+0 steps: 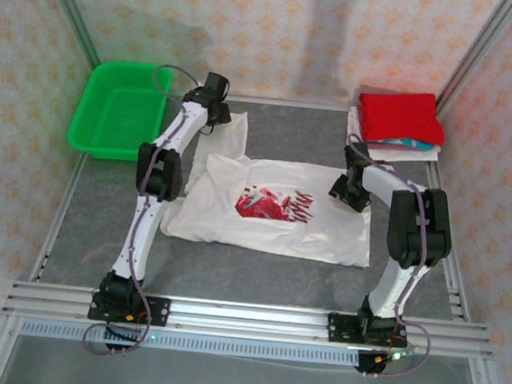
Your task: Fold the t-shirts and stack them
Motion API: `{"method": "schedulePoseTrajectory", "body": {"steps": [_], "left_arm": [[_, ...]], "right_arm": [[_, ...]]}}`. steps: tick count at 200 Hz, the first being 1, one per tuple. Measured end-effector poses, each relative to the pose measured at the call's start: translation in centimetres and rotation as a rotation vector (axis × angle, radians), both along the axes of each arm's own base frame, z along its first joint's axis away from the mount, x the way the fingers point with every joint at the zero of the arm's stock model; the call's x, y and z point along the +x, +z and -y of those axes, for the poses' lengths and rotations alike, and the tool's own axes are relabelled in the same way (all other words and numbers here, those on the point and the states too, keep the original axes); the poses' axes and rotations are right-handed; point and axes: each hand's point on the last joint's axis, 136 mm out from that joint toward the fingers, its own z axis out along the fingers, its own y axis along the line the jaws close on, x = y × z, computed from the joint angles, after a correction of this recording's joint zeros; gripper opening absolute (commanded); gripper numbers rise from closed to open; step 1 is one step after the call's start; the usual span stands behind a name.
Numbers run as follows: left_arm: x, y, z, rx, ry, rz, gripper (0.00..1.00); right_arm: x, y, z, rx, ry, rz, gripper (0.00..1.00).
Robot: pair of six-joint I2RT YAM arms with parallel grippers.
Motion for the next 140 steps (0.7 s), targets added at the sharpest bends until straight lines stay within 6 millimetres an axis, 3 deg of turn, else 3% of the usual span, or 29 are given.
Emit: {"method": "schedulePoseTrajectory", "body": {"steps": [61,82,110,124,140], "left_arm": [[4.4,3.6,-2.0,-0.079,0.065,0.212,0.68],[5.0,2.6,-1.7,-0.113,0.072,0.225,0.68],[5.0,-0.7,-1.3,-0.154,0.088,0.190,0.69],[5.5,-0.3,-1.3,-0.178,0.101,0.216,0.69],[5.7,-0.3,-1.2,-0.206,0.105,0.223,0.55]], "right_arm": [[-0.9,0.3,-1.0,0.062,0.012,-0.003,0.61],[-0.8,0.8,-1.4,0.087,0.018,0.007,0.61],[-0.7,1.8,-2.0,0.122,0.028,0.034,0.61],[-0.5,2.6,-2.2,0.137,0.033,0.056,0.61],[-0.3,3.5,-2.4,0.150,0.038,0.080,0.61]]}}
